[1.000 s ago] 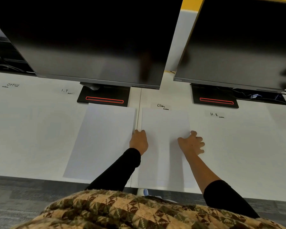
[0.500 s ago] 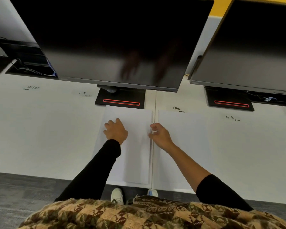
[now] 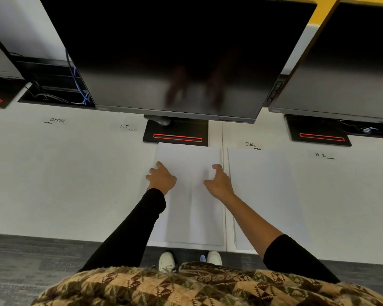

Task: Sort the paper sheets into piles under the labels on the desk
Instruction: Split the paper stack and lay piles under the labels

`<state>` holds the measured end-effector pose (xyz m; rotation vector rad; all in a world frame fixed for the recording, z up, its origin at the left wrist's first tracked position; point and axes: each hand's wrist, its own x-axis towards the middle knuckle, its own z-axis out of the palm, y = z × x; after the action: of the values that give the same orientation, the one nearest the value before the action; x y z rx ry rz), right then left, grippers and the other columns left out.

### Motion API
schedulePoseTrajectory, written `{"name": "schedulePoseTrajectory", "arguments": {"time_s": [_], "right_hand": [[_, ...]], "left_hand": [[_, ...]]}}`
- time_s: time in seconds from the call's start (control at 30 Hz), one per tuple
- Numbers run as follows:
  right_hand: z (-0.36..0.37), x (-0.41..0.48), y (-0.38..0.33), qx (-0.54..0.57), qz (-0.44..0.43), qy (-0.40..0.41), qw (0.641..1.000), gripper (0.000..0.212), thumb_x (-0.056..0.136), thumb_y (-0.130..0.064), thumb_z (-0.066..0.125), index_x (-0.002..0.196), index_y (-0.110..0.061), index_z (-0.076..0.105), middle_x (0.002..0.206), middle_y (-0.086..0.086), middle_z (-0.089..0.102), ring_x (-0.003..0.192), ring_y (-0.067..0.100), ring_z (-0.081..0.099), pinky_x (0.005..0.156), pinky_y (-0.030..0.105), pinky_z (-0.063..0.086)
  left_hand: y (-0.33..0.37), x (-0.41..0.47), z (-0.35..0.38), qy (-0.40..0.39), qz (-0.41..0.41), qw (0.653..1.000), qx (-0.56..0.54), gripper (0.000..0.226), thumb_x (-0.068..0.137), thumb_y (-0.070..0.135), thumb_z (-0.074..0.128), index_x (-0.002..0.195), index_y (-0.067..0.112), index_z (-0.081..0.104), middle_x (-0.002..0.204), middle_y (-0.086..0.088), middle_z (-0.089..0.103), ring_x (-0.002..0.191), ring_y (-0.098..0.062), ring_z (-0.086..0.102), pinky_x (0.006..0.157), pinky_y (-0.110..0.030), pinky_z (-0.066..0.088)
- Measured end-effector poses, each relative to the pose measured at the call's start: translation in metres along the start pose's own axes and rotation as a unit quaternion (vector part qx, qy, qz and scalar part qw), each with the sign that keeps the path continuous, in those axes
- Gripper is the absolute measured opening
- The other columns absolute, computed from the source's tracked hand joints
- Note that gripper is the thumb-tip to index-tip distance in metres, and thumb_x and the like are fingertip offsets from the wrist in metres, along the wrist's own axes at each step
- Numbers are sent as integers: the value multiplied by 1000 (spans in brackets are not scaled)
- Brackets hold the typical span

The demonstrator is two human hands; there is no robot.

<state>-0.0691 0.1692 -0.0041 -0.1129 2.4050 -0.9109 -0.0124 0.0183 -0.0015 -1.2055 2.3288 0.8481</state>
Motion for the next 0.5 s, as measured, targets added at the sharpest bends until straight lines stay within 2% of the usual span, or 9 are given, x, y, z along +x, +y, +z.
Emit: {"name": "schedulePoseTrajectory", "arguments": {"time_s": [0.13, 0.27, 0.4, 0.5], "right_hand": [[1, 2, -4, 29, 12, 63, 998, 64, 86, -7, 58, 141, -16, 28, 135, 15, 44, 120, 31, 50, 98, 41, 48], [8, 3, -11, 91, 7, 107, 990, 59, 89, -4, 55, 142, -12, 30, 139, 12, 45, 125, 31, 49, 104, 44, 44], [16, 0, -15, 107, 9, 97, 989, 39, 95, -7, 47, 134, -2, 42, 136, 13, 50, 125, 29, 50, 105, 35, 42], [12, -8, -24, 151, -29, 108, 982, 33, 97, -7, 44, 129, -3, 48, 129, 13, 55, 120, 28, 53, 94, 24, 42]], "left_hand": [[-1, 0, 2, 8, 14, 1000, -21, 64, 90, 13, 47, 145, 8, 14, 138, -21, 32, 126, -37, 35, 105, -42, 33], [-1, -3, 4, 23, 18, 999, -46, 69, 90, 12, 49, 147, 12, 10, 139, -20, 31, 127, -35, 35, 105, -43, 34], [-4, -4, 0, 25, 11, 997, -69, 75, 91, 12, 50, 149, 9, 2, 142, -21, 28, 128, -36, 35, 107, -40, 32], [-10, -1, -10, 16, 5, 993, -118, 86, 89, 16, 58, 149, 10, -3, 144, -21, 27, 132, -36, 31, 109, -41, 30]]}}
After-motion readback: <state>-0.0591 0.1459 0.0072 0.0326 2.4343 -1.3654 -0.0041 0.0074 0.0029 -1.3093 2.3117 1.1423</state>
